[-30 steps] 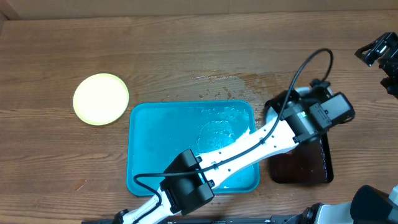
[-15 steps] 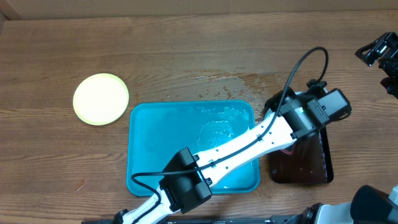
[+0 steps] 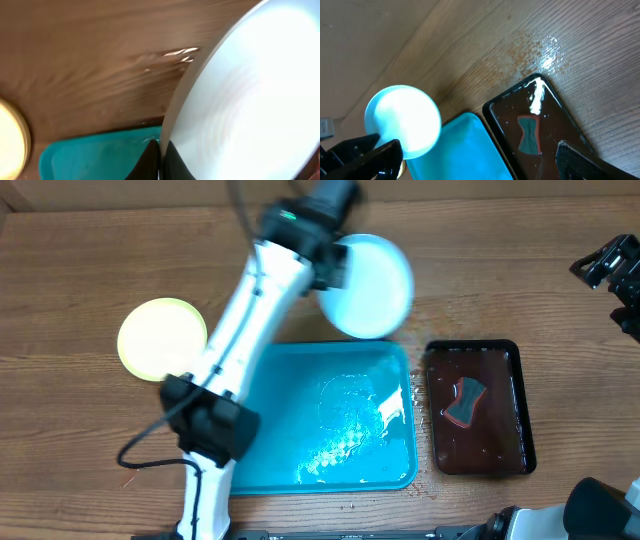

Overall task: Clean dirty plates on tray and stack at the side
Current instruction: 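Swing the held white plate left across the teal tray toward the yellow plates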

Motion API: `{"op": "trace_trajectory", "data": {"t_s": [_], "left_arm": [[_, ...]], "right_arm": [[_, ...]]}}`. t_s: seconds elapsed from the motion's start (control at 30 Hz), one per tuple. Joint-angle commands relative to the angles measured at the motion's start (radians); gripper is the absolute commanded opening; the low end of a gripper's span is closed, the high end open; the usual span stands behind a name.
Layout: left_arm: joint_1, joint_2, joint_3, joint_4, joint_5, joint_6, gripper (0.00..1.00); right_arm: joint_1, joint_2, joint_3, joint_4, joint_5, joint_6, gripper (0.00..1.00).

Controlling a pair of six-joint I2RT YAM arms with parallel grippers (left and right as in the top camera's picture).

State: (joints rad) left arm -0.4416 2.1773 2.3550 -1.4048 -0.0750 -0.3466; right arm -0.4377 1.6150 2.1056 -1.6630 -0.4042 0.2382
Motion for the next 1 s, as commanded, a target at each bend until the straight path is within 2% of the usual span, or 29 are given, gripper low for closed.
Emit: {"op": "trace_trajectory", "data": {"t_s": [0.0, 0.17, 0.37, 0.63, 0.8, 0.97], "left_arm": [[0.074, -0.023, -0.039, -0.006, 0.219, -0.028, 0.05], [0.148, -0.035, -0.132, 0.030, 0.341, -0.024, 0.05], [0.159, -0.156, -0.458, 0.239, 0.393, -0.017, 0.05], [0.217, -0.427, -0.958, 0.517, 0.406, -0.142, 0.05], [0.362, -0.602, -1.183, 0.597, 0.371, -0.204, 0.05], [0.584, -0.676, -1.295, 0.628, 0.372, -0.195, 0.04]], "right_arm": [[-0.001, -0.001, 0.029, -0.002, -0.008, -0.007, 1.00], [-0.001, -0.001, 0.029, -0.012, -0.008, -0.007, 1.00], [-0.001, -0.001, 0.029, -0.014, -0.008, -0.007, 1.00], [-0.001, -0.001, 0.029, -0.020, -0.009, -0.008, 1.00], [0.001, -0.001, 0.026, -0.031, -0.009, -0.008, 1.00], [0.040, -0.001, 0.004, -0.031, -0.008, -0.009, 1.00]]}}
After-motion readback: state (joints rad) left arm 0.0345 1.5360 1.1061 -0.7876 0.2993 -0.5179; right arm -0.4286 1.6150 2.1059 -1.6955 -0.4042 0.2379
